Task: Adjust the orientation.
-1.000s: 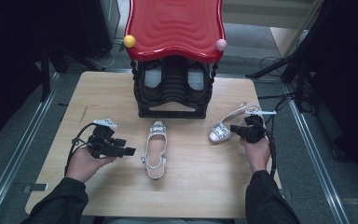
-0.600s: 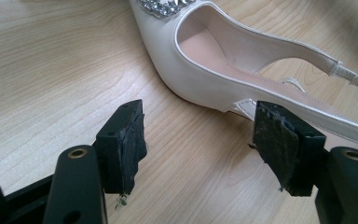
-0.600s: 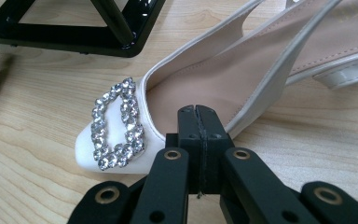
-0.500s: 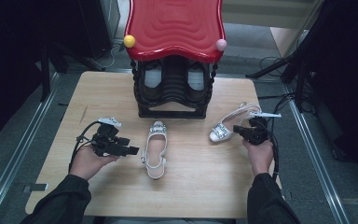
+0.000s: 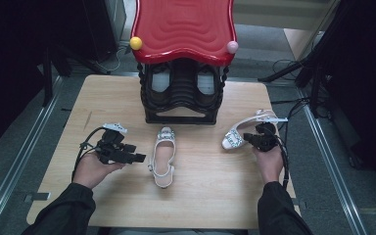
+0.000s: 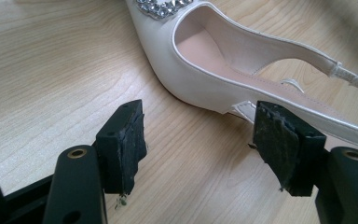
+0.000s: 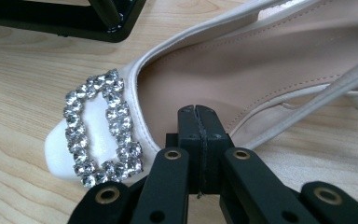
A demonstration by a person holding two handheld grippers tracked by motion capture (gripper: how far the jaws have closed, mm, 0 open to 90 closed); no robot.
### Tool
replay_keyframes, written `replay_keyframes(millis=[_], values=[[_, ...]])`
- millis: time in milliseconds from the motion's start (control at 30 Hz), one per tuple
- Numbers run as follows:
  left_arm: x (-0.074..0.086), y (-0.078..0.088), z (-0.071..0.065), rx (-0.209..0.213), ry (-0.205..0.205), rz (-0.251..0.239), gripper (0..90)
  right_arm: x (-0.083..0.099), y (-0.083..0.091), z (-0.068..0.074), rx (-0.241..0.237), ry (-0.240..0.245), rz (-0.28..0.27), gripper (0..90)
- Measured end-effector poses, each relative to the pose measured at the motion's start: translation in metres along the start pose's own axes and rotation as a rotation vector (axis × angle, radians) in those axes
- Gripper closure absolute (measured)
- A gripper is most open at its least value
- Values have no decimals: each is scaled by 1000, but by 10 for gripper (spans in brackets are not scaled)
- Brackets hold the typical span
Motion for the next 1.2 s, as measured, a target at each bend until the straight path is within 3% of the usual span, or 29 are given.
replay_keyframes(millis=[400, 500, 833, 1033, 1100, 1200], values=[[-1, -1, 0, -3, -5, 4, 343, 6, 1, -17, 46, -37, 11, 900], [0, -2, 0, -3, -6, 8, 343, 7, 3, -20, 27, -63, 1, 900], [0, -2, 0, -3, -5, 7, 343, -2, 2, -7, -21, -45, -45, 900], [0, -2, 0, 0, -6, 9, 343, -6, 0, 3, -38, -18, -46, 900], [0, -2, 0, 1, -6, 10, 343, -8, -1, 6, -19, -1, -41, 900], [0, -2, -1, 2, -5, 9, 343, -9, -1, 8, -31, -10, -48, 900]])
Point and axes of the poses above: each handheld gripper's, and its own axes: y roughly backward along the jaws, x roughly out of its underside, z roughly to its left, the point moved 7 cm from there along -y, roughly forward along the jaws, and after that the axes turned 8 degrees about y, right-handed, at the moved point
